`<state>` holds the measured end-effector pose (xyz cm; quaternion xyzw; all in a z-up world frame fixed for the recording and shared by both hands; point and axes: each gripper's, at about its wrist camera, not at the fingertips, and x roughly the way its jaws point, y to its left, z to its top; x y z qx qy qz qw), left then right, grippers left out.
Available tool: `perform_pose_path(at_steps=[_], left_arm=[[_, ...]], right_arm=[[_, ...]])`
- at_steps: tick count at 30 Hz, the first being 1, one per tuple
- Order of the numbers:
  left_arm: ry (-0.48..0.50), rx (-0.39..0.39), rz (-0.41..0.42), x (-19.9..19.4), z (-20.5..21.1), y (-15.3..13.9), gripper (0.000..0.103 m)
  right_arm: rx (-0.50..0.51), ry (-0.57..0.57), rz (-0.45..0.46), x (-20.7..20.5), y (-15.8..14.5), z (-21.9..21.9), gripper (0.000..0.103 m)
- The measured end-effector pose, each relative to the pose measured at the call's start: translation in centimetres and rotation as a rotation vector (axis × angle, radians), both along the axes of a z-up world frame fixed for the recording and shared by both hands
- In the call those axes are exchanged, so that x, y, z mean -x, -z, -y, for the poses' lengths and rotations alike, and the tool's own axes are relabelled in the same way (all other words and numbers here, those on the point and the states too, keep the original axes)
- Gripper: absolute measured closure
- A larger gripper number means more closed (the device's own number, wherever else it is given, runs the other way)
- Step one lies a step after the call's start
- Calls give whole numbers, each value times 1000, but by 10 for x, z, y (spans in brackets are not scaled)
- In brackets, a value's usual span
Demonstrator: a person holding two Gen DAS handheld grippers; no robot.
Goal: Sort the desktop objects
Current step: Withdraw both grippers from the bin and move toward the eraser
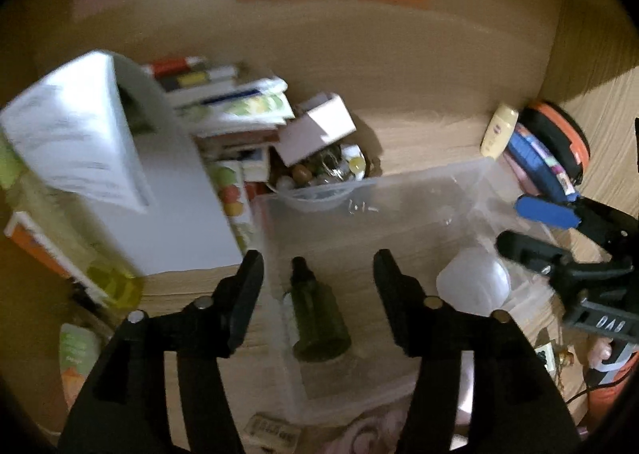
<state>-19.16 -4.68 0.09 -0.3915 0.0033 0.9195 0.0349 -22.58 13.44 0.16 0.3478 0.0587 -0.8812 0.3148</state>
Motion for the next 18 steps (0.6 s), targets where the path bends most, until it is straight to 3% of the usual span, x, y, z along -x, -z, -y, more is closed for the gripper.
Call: perform_pose_path(at_steps=[5,11,18], left_arm=[[-21,-18,-57,-23,8,-19,30],[-53,-20,-108,-51,23,-29,21],[-91,-36,-79,-74,46,-16,20]], right_arm=[[47,14,-56,-17,-25,-13,43],[43,24,-115,-47,-42,-25,34],[19,51,-170,-78,-46,-42,30]])
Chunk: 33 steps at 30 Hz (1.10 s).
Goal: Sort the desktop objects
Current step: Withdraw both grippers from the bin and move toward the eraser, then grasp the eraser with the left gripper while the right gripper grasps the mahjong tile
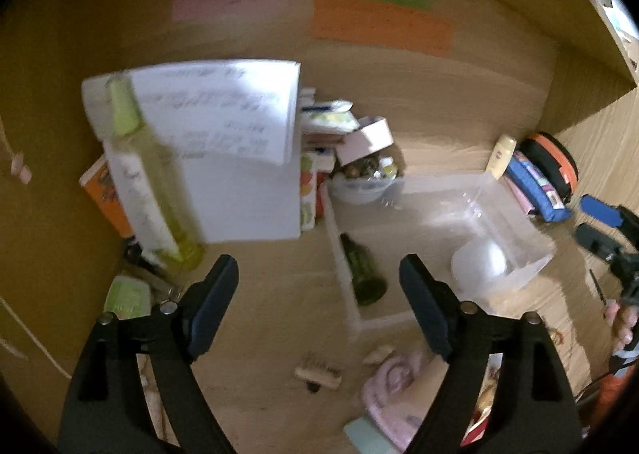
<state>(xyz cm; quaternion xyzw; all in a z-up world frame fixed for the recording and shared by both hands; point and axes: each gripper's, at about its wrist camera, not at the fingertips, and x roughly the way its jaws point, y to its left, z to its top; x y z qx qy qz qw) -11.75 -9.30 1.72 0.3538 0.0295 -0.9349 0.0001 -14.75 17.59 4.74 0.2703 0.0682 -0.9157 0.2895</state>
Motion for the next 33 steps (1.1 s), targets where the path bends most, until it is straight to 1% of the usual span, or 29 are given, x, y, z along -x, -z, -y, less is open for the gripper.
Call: perform_pose_path(at_steps=[3,7,11,16,21,23,25,28,31,33], left_arm=[[-10,3,27,-4,8,12,20],[-20,-8,83,-7,20,32,20],[-1,-1,149,-11,25,56,20],[51,60,209,-17,17,81,20],[74,99,230,-15,8,98,20],[95,89,228,-15,5,99,20],[106,104,215,-13,1,98,20],[120,120,201,-11,-4,98,25],[134,105,217,-10,-8,99,30],[131,100,222,-11,-9,100,31]], right_arm=[[-10,11,-11,-10,2,-8,30],[-20,36,5,-17,11,-18,30],[-33,68,54,-19,29,-28,30],[-42,109,140,-16,54,-41,30],[-40,123,209,-12,73,-51,30],[-43,125,234,-11,80,-52,30],[-47,119,251,-11,85,-52,30],[-62,115,264,-13,91,-51,31],[-83,107,274,-13,95,-51,34],[-93,106,280,-14,97,-50,34]])
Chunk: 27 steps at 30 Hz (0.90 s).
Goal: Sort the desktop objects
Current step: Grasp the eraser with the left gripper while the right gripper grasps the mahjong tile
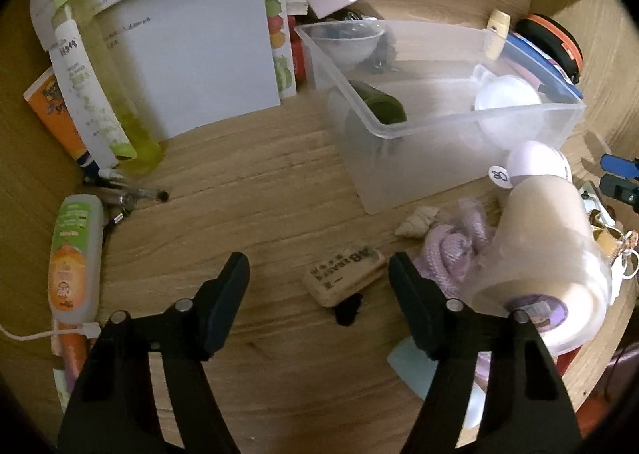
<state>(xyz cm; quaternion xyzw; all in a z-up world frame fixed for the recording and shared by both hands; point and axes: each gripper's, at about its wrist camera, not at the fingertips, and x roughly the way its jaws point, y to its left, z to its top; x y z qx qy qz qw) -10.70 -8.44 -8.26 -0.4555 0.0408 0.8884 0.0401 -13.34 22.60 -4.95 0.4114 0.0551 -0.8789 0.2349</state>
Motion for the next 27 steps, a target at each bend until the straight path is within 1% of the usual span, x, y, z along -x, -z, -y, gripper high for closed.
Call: perform_pose_path(at_steps=[3,6,8,10,12,16,17,21,23,27], left_arm=[[-13,-32,17,-2,3,2,31],[-23,-41,22,-3,3,5,32],[-32,-46,29,-3,4,7,39],[-41,-45,27,-3,4,8,40],[-45,-45,22,-3,4,8,43],[-52,-48,3,1,4,8,56],[-58,-50,-2,0,4,7,59],[-68,-65,-17,1,9,7,60],[-78,-67,-25,2,9,7,60],[-106,-91,-32,3,14,6,60]], right_arm=[[-1,-8,7,0,2,1,37],[-10,-23,14,0,4,3,40],[-17,-34,19,0,6,5,44],[-20,-42,26,-1,8,7,46],[-22,-48,31,-1,9,8,50],[-31,-58,49,2,14,10,58],[-31,-64,58,3,16,11,63],[-63,-74,75,4,22,15,77],[-73,-76,82,5,26,15,86],[-58,-59,69,5,24,10,88]])
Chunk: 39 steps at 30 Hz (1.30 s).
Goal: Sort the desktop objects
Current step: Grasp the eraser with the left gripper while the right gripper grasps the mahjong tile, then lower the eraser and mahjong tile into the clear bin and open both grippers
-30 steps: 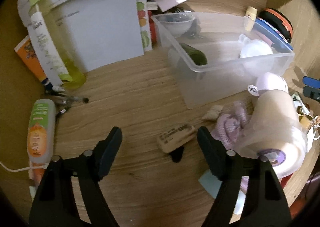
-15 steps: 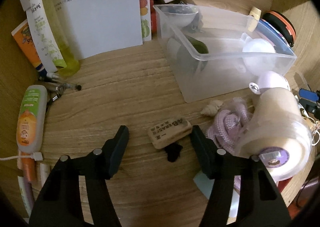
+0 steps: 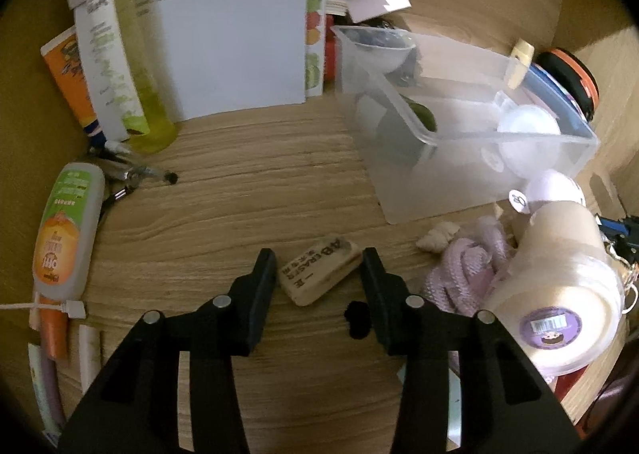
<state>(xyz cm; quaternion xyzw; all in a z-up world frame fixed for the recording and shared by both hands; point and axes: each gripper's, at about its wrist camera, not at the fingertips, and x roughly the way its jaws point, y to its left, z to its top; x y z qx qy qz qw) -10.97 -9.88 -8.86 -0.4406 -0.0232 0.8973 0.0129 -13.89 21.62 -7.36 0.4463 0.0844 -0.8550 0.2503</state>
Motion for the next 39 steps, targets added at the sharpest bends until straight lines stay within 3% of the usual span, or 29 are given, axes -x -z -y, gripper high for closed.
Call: perform_pose_path(at_steps=[9,22,27,31,39], left_arm=[[-55,-32,-64,-10,15,-19,60],[-40,-77,-204,-13,12,-68,60],[-26,-94,-204,-16,5,-69,60],[-13,-89,-195,-15,-2,-66,60],[-10,-103,-187,-18,-8,-63,60]], right_arm=[[61,22,-57,0,-27,-7,88],[115,3,-161,-3,-69,-9,90],[69,10,-100,2,-51,-11,87],[52,18,-47,1,-31,-16,59],[-1,20,-19,7,-7,-9,57]])
